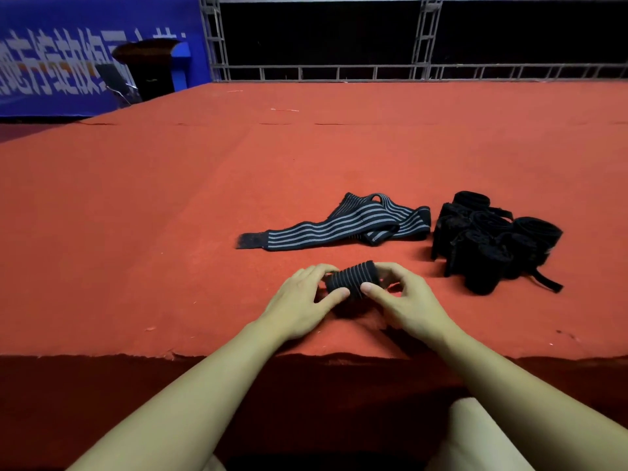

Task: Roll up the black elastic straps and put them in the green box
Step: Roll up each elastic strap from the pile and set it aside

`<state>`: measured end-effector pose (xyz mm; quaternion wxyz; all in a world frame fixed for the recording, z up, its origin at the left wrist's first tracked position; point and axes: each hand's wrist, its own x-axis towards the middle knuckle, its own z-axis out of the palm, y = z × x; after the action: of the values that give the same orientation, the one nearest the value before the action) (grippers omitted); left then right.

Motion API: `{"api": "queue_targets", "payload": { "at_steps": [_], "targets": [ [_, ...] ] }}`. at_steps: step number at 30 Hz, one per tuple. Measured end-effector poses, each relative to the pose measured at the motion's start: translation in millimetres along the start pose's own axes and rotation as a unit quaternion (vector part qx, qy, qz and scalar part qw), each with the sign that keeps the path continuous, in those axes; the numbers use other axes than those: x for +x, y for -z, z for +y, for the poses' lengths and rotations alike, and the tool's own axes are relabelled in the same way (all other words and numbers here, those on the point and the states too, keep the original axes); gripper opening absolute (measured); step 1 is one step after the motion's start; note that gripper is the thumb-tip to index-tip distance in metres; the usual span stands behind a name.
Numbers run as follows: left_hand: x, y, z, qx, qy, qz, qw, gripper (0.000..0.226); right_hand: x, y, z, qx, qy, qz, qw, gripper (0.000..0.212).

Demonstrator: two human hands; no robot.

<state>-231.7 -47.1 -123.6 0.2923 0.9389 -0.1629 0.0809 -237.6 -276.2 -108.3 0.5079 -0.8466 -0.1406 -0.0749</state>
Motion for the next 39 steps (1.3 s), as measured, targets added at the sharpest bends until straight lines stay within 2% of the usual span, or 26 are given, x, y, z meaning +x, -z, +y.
{"api": "queue_targets", "payload": {
  "at_steps": [2,5,10,13,16,21,25,28,34,37,39],
  "targets": [
    [4.3,-8.3,-0.4,0.008,0.031,0.023,0.999,0.057,1.5,21.0,-0.9,-0.068,-0.012,0.040,0.997,0.040],
    [5.4,-18.1,-5.2,0.068,0.088,0.035,0.993,0.053,13.2,52.8,0.9,-0.220,-0.022,0.080,0.972,0.039],
    [4.4,-21.0,-5.8,0.094,0.087,0.021,0.992,0.052,35.6,90.3,-5.3,-0.363,-0.026,0.144,0.920,0.046],
    [3.3,-19.1,-6.1,0.095,0.087,0.018,0.991,0.051,48.7,104.4,-1.7,-0.418,-0.038,0.148,0.895,0.050],
    [3.3,-19.3,-6.4,0.090,0.088,0.019,0.992,0.050,56.0,107.0,10.9,-0.485,-0.069,0.102,0.866,0.055],
    [4.6,-18.9,-6.3,0.085,0.092,0.023,0.992,0.049,60.4,103.0,13.6,-0.484,-0.066,0.112,0.865,0.063],
    [6.2,-19.4,-6.1,0.078,0.095,0.027,0.992,0.047,62.6,77.6,-1.5,-0.464,0.039,0.144,0.873,0.057],
    [8.5,-19.5,-8.2,0.054,0.106,0.049,0.992,0.045,66.1,40.1,-7.9,-0.440,0.093,0.085,0.889,0.047],
    [17.5,-14.6,-18.7,-0.017,0.170,0.131,0.977,0.041,79.5,-34.8,14.7,-0.342,0.006,-0.058,0.938,0.053],
    [33.7,1.4,-39.4,-0.013,0.209,0.167,0.964,0.040,82.6,-59.5,21.3,-0.307,-0.030,-0.058,0.949,0.058],
    [45.4,16.3,-62.5,-0.003,0.254,0.181,0.950,0.042,81.0,-69.8,25.9,-0.334,-0.028,-0.027,0.942,0.059]
  ]
}}
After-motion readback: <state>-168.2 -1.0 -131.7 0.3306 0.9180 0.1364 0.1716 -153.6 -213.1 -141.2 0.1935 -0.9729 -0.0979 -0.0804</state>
